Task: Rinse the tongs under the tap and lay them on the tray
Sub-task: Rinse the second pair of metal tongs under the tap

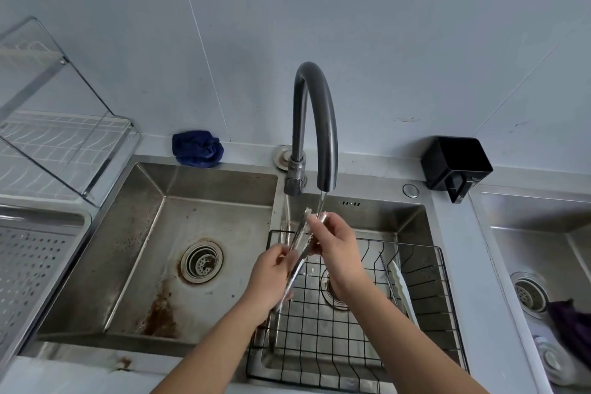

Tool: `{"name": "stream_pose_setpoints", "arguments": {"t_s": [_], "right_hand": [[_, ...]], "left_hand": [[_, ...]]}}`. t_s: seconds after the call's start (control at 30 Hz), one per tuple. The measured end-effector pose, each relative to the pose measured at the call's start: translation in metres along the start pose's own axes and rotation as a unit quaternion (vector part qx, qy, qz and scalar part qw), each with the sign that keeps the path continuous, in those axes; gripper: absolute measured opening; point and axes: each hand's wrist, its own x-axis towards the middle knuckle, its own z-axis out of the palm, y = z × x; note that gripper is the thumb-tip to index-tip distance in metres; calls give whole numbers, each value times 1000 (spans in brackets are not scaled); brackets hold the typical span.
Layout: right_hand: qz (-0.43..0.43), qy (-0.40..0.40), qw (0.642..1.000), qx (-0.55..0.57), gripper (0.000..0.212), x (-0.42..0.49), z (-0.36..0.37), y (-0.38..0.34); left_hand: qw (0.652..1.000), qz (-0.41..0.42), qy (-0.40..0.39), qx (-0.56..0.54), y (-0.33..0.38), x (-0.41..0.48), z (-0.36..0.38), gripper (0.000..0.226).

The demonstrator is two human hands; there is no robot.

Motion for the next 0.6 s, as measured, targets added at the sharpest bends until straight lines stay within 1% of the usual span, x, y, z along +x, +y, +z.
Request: {"name": "stream_pose_setpoints", "arguments": {"t_s": [0.07, 0.1, 0.17, 0.23, 0.3, 0.37, 0.4, 0.47, 0.53, 0.57, 0.6], "right_hand": [[-34, 29, 995, -89, 13, 2, 4, 0], [-39, 42, 994, -91, 17, 3, 5, -1], [-31, 49, 998, -12, 24, 3, 7, -7], [-30, 49, 998, 28, 30, 7, 8, -12], [-35, 52, 998, 14, 26, 13, 6, -20], [-48, 52, 997, -21, 11, 20, 5, -28], [-49, 49, 997, -32, 8, 23, 4, -31], [-44, 52, 997, -28, 11, 26, 7, -35], [-46, 52, 997, -16, 14, 24, 13, -37], [-46, 44, 998, -20, 20, 22, 16, -37], [-39, 29, 999, -23, 31, 20, 18, -36]], "left_hand": [[1000, 26, 10, -4, 10, 6, 16, 24], [999, 35, 13, -10, 17, 8, 23, 28], [998, 39, 10, -40, 29, 10, 34, 41], [997, 14, 0, -71, 40, 14, 39, 55], [996, -11, -34, -80, 47, 19, 39, 60], [990, -29, -94, -101, 51, 20, 38, 65], [986, -41, -117, -113, 51, 18, 37, 67], [979, -57, -147, -127, 47, 15, 36, 63], [975, -57, -169, -131, 39, 12, 36, 51], [972, -64, -173, -142, 36, 11, 36, 46], [968, -86, -175, -160, 33, 11, 34, 46]]}}
